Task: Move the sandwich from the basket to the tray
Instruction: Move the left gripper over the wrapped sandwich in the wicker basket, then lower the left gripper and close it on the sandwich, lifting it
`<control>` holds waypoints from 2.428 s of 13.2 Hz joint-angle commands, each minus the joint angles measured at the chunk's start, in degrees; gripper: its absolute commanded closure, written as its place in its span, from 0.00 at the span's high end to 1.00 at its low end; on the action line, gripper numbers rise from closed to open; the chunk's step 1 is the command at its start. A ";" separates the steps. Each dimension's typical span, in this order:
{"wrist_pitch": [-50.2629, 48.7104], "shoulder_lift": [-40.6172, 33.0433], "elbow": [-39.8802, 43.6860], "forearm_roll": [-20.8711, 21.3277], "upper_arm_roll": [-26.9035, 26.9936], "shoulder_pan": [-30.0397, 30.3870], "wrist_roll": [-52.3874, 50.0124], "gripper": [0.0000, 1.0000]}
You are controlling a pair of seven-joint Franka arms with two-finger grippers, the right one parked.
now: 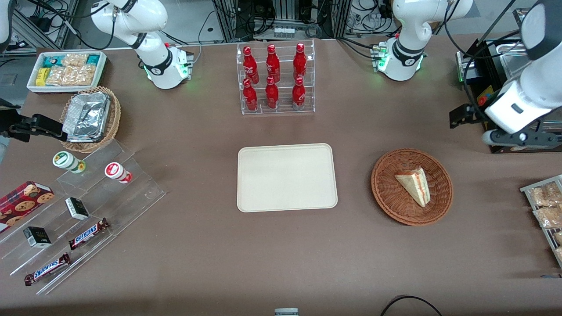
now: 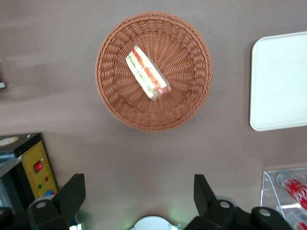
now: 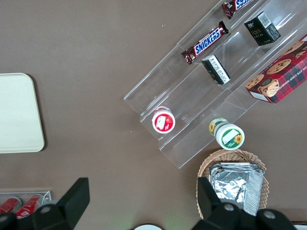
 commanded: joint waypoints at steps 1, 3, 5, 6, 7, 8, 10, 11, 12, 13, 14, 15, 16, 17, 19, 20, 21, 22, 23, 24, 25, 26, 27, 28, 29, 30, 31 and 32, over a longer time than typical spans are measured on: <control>6.34 -0.34 -5.75 0.10 0.61 -0.74 -0.92 1.00; 11.61 -0.16 -9.62 0.10 0.61 -0.74 -1.01 1.00; 18.11 0.80 -14.18 0.10 0.61 -0.82 -1.10 1.00; 21.10 0.81 -16.21 0.10 0.61 -0.82 -1.10 1.00; 23.83 1.16 -17.97 0.10 0.61 -0.82 -1.10 1.00; 26.29 1.59 -19.55 0.10 0.61 -0.82 -1.19 1.00; 30.69 2.21 -22.37 0.10 0.61 -1.00 -2.41 1.00; 32.10 2.30 -23.08 0.10 0.61 -1.00 -2.94 1.00; 32.73 2.30 -23.61 0.10 0.61 -1.00 -3.73 1.00; 33.43 2.91 -23.70 0.10 0.61 -1.17 -5.82 1.00; 34.48 3.53 -23.70 0.10 0.52 -1.35 -9.24 1.00; 35.45 4.23 -23.87 0.27 0.35 -1.44 -12.84 1.00; 36.07 4.32 -24.14 0.28 0.34 -1.53 -15.75 1.00; 36.94 4.32 -24.49 0.28 0.17 -1.53 -19.17 1.00; 39.22 4.24 -25.45 0.28 0.08 -1.53 -27.43 1.00; 40.54 4.32 -26.24 0.28 0.08 -1.53 -30.95 1.00; 42.29 4.41 -26.94 0.28 0.08 -1.53 -36.55 1.00; 43.18 5.02 -27.39 0.28 0.08 -1.61 -42.44 1.00; 43.71 5.55 -27.48 0.28 -0.01 -1.61 -45.98 1.00; 43.98 6.16 -27.48 0.28 -0.01 -1.61 -47.84 1.00; 43.98 6.52 -27.57 0.10 -0.01 -1.61 -48.03 1.00; 43.98 7.04 -27.48 0.10 -0.01 -1.61 -48.29 1.00; 43.98 7.92 -27.39 0.10 -0.01 -1.61 -48.38 1.00; 44.07 8.62 -27.39 0.10 -0.18 -1.61 -48.38 1.00; 44.33 9.50 -27.30 0.10 -0.44 -1.61 -48.38 1.00; 44.94 10.38 -27.22 0.01 -0.80 -1.61 -48.38 1.00; 45.64 11.08 -27.21 0.01 -0.89 -1.53 -48.38 1.00; 46.17 11.61 -27.21 0.01 -0.89 -1.53 -48.38 1.00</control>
